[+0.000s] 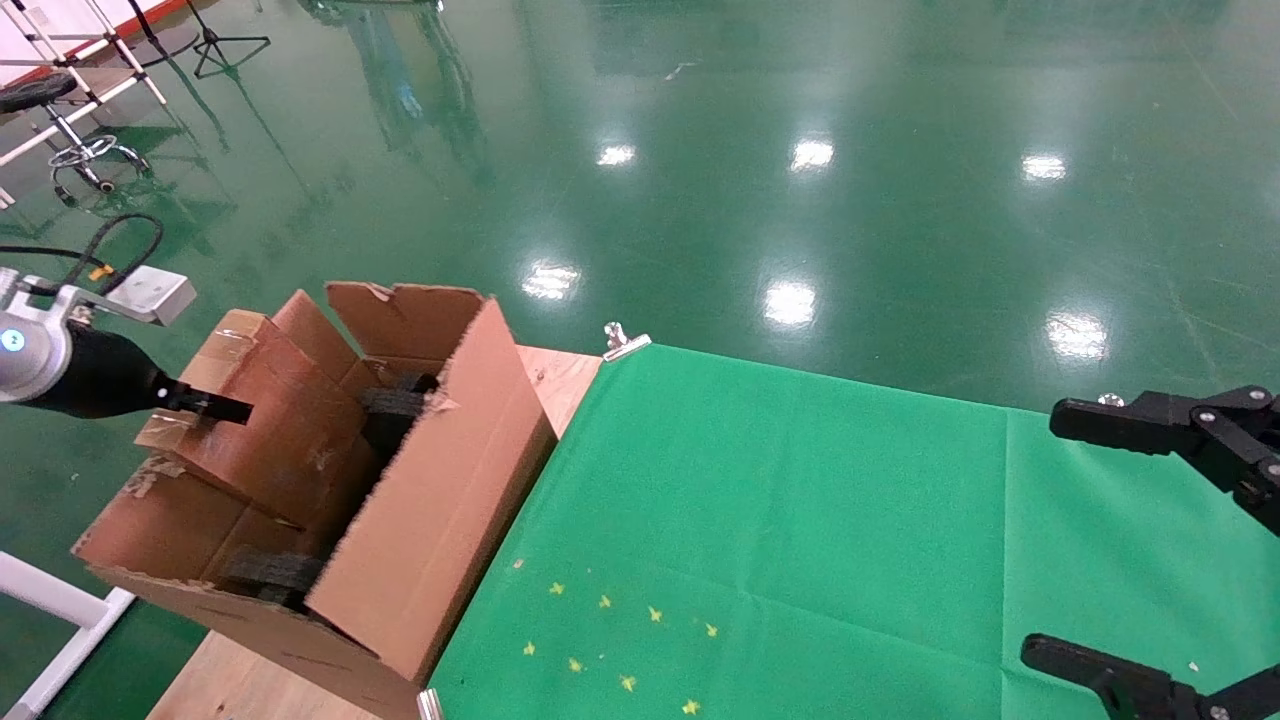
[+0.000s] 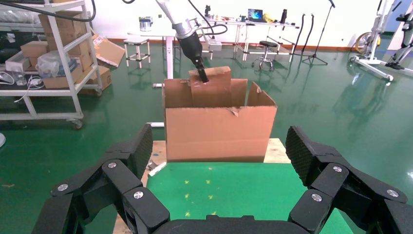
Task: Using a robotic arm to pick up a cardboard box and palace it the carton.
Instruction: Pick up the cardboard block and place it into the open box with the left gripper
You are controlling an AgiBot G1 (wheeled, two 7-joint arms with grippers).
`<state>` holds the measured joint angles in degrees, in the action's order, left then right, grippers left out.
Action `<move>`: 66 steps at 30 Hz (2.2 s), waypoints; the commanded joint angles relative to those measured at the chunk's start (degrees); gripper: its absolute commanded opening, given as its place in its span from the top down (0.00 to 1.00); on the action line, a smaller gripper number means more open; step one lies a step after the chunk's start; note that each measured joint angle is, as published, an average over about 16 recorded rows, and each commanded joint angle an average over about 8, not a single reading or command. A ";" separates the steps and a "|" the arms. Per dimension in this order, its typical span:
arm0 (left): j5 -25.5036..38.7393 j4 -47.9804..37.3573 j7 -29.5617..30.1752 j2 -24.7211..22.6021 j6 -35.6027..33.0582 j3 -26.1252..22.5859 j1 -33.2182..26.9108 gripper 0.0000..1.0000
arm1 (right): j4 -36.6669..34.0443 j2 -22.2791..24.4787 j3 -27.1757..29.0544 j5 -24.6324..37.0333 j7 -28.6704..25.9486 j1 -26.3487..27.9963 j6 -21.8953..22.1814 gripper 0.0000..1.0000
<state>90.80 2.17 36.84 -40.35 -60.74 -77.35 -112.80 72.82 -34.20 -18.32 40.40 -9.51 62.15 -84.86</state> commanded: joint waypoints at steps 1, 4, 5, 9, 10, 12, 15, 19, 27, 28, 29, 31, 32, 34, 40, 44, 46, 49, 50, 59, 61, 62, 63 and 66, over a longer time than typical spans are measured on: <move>-0.12 -0.24 -0.23 -0.29 0.02 0.07 0.35 1.00 | 0.00 0.00 0.00 0.00 0.00 0.00 0.00 0.00; 0.45 -0.51 -0.57 -0.50 -0.77 -0.32 -0.08 1.00 | 0.00 0.00 -0.01 -0.01 0.00 0.00 0.00 0.00; 0.68 -0.60 -0.65 -0.56 -1.09 -0.48 -0.24 1.00 | 0.00 0.00 -0.01 -0.01 0.00 0.00 0.00 0.00; 1.63 -1.03 -0.75 -0.90 -2.65 -1.14 -0.68 1.00 | 0.00 0.01 -0.02 -0.01 0.01 0.00 0.01 0.00; 1.81 -1.12 -0.72 -1.02 -3.10 -1.27 -0.75 1.00 | 0.00 0.01 -0.02 -0.01 0.01 0.00 0.01 0.00; 2.14 -1.31 -0.60 -1.28 -3.96 -1.50 -0.85 1.00 | 0.00 0.01 -0.02 -0.01 0.01 0.00 0.01 0.00; 2.56 -1.58 -0.33 -1.72 -4.90 -1.81 -0.67 1.00 | 0.00 0.01 -0.03 -0.02 0.01 0.01 0.01 0.00; 2.83 -2.02 0.37 -2.39 -4.93 -2.00 0.40 1.00 | 0.00 0.01 -0.03 -0.02 0.02 0.01 0.01 0.00; 2.33 -2.82 2.65 -4.03 -2.07 -1.65 4.45 1.00 | 0.00 0.02 -0.04 -0.03 0.02 0.01 0.02 0.00; 2.23 -2.88 2.95 -4.23 -1.63 -1.58 5.01 1.00 | 0.00 0.02 -0.05 -0.03 0.02 0.01 0.02 0.00; 2.14 -2.93 3.22 -4.42 -1.20 -1.51 5.53 1.00 | 0.00 0.02 -0.05 -0.03 0.02 0.01 0.02 0.00; 1.92 -3.00 3.76 -4.80 -0.38 -1.36 6.67 1.00 | 0.00 0.02 -0.05 -0.03 0.03 0.01 0.02 0.00; 1.82 -3.02 4.00 -4.98 0.00 -1.28 7.22 1.00 | 0.00 0.02 -0.05 -0.04 0.03 0.01 0.02 0.00; 1.56 -3.02 4.45 -5.35 0.75 -1.10 8.37 1.00 | 0.00 0.02 -0.06 -0.04 0.03 0.01 0.02 0.00; 0.64 -2.90 5.64 -6.40 3.24 -0.44 11.86 1.00 | 0.00 0.03 -0.07 -0.04 0.03 0.02 0.03 0.00; -0.05 -2.72 6.30 -7.13 5.03 0.05 14.01 1.00 | 0.00 0.03 -0.07 -0.05 0.04 0.02 0.03 0.00; -0.41 -2.63 6.61 -7.50 5.85 0.31 15.01 1.00 | 0.00 0.03 -0.07 -0.05 0.04 0.02 0.03 0.00; -0.91 -2.54 7.05 -8.02 6.96 0.66 16.39 1.00 | 0.00 0.03 -0.08 -0.05 0.04 0.02 0.03 0.00; -1.04 -2.52 7.18 -8.18 7.32 0.75 16.81 1.00 | 0.00 0.03 -0.08 -0.06 0.04 0.02 0.03 0.00; -1.91 -2.45 8.31 -9.41 9.67 1.36 19.62 0.59 | 0.00 0.04 -0.09 -0.06 0.05 0.02 0.04 0.00; -2.00 -2.49 8.51 -9.60 10.08 1.45 20.00 0.34 | 0.00 0.04 -0.09 -0.07 0.05 0.02 0.04 0.00; -2.04 -2.52 8.59 -9.66 10.24 1.48 20.14 0.21 | 0.00 0.04 -0.09 -0.07 0.05 0.02 0.05 0.00; -2.06 -2.54 8.65 -9.71 10.38 1.50 20.25 0.09 | -0.01 0.04 -0.09 -0.07 0.05 0.01 0.05 0.00; -2.11 -2.60 8.76 -9.79 10.63 1.55 20.43 0.00 | -0.01 0.04 -0.09 -0.07 0.05 0.01 0.05 0.00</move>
<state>88.77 -0.40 45.49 -50.06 -50.37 -75.88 -92.60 72.81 -34.16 -18.41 40.33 -9.45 62.17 -84.81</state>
